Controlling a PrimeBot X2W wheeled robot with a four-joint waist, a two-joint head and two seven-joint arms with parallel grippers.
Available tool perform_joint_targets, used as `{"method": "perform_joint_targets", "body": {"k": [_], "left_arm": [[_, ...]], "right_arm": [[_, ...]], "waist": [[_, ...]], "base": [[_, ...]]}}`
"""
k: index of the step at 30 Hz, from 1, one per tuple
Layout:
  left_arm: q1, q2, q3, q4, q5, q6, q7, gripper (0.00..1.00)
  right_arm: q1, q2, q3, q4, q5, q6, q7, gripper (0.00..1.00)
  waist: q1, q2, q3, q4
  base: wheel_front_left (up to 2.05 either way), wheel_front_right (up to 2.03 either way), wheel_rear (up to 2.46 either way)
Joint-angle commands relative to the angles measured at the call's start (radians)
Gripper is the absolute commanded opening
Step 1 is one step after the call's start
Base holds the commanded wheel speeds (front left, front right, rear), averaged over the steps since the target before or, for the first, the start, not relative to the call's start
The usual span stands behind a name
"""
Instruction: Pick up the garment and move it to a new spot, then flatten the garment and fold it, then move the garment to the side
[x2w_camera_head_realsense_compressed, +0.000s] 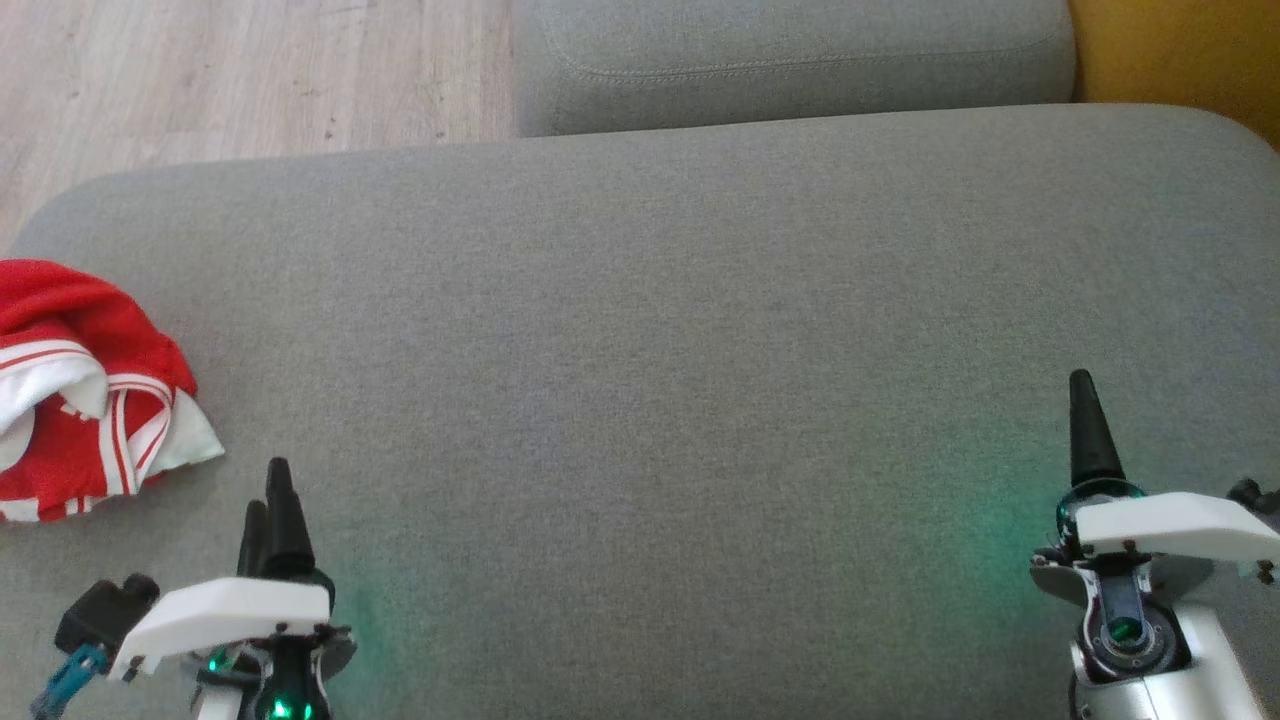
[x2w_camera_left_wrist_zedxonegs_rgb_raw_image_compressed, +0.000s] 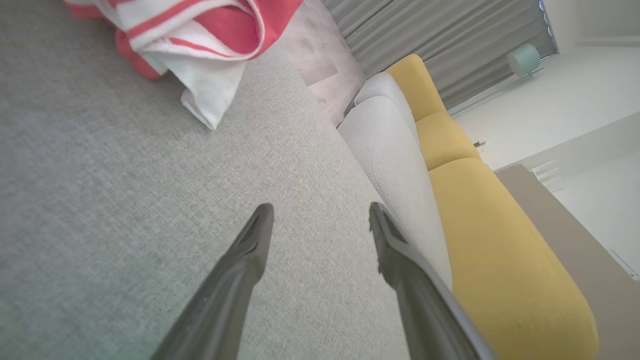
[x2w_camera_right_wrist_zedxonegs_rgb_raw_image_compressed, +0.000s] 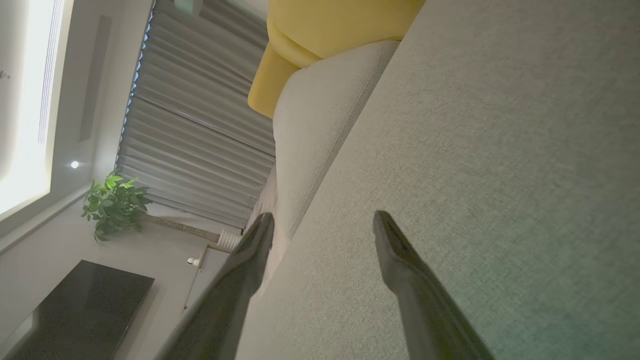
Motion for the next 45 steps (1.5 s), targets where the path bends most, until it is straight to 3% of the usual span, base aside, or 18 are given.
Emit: {"method": "perform_joint_targets", "body": {"k": [1,45], "left_arm": [[-0.065,0.023,0.005,-0.026,0.051,-0.003,-0.014,1.0],[-0.119,0.033,-0.025,0.041,0.634,0.034,-0.141,1.0]], "right_arm": [[-0.062,-0.024,0.017,-0.024,-0.049,0.003,-0.015,1.0],[-0.174,-0.04,0.111,0.104,-0.651,0.006,-0.142,1.0]], "waist": [[-0.0001,0.0,0.004,0.0],[-0.0001,0.0,0.038,-0.003]], "base": [[0.0,0.0,0.0],[0.0,0.0,0.0]]}}
